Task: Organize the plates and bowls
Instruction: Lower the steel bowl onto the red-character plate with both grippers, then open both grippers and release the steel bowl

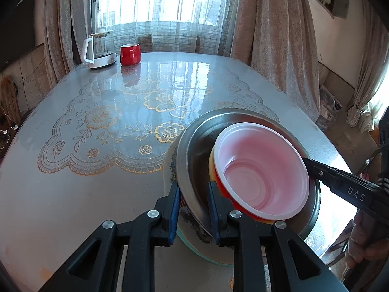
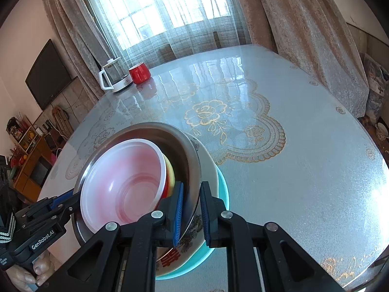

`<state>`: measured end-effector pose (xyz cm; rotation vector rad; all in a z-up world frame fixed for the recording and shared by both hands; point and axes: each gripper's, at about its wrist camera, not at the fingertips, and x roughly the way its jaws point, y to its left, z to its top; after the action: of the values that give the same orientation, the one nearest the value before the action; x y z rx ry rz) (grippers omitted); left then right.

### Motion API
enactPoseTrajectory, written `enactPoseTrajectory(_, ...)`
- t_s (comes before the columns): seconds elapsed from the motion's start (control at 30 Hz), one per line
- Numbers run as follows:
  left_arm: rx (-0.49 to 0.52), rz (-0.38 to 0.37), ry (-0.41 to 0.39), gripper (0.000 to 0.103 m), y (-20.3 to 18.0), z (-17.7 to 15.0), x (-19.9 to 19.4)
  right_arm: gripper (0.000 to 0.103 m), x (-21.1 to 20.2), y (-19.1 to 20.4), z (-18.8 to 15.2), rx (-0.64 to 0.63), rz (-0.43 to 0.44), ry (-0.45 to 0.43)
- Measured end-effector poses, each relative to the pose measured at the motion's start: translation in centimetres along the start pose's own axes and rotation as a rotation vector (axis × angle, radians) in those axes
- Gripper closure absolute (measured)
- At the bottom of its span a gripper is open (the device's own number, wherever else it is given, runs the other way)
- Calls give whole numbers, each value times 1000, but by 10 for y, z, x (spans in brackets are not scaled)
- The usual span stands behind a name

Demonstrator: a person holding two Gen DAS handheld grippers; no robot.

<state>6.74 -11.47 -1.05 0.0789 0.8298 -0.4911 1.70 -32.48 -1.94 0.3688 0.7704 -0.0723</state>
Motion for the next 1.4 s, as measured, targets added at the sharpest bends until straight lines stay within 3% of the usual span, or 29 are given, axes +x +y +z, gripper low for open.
enactPoseTrajectory(0.67, -20, 7, -1, 80, 2, -4, -5, 88, 1, -1, -1, 11, 7, 30)
enactPoseTrajectory(0.9, -24, 33, -29, 79, 3, -6, -14, 81, -3, 1, -1, 7, -15, 20)
enactPoseTrajectory(1.4, -71, 163, -161, 68, 12, -13, -48, 72, -40, 18, -2, -34, -143, -150)
